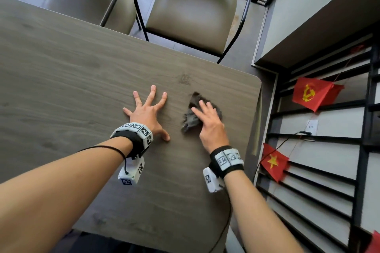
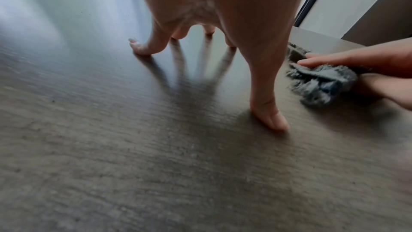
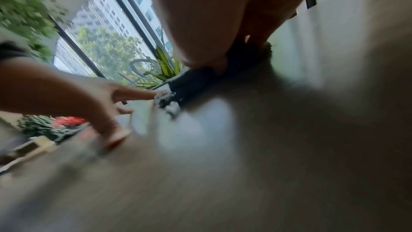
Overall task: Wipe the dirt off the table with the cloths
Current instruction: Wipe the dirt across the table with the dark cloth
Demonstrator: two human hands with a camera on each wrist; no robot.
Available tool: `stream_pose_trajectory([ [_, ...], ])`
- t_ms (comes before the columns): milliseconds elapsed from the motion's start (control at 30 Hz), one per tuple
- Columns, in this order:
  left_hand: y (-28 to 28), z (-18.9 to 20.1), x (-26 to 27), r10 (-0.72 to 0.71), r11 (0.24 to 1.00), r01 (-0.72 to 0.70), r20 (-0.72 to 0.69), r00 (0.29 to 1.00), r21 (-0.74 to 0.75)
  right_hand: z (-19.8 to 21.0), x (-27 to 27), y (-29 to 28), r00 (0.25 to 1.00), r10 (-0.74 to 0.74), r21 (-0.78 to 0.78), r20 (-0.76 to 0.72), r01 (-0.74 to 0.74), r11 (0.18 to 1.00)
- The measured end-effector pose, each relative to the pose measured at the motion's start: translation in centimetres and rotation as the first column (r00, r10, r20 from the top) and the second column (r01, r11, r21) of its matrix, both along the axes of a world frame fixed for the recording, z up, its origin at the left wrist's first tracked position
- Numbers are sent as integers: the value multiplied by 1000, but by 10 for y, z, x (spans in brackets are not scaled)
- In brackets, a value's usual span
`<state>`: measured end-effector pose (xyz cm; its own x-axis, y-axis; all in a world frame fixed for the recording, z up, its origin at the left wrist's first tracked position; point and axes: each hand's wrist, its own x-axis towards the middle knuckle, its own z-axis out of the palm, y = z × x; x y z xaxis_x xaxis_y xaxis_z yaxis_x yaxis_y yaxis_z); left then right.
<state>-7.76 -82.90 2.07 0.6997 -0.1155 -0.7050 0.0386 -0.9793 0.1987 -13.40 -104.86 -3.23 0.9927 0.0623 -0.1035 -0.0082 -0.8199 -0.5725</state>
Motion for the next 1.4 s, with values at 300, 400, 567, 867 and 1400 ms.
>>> stream_pose_trajectory([
  [300,0,-2,0,3,1000,-3,0,1000,17,-1,81,-75,971,-233,40,55,231,972],
  [400,0,-3,-1,1,1000,-1,7,1000,17,5,73,-68,968,-240,98,80,232,968],
  [567,0,-3,1,-3,1000,3,0,1000,25,-4,40,-23,993,109,113,54,-114,987],
  [867,-1,-8,0,1,999,-1,13,1000,33,-11,118,-91,986,-134,103,97,124,987],
  [1400,1,-8,0,-22,999,19,52,998,49,4,-50,76,1000,-14,221,-17,17,975],
])
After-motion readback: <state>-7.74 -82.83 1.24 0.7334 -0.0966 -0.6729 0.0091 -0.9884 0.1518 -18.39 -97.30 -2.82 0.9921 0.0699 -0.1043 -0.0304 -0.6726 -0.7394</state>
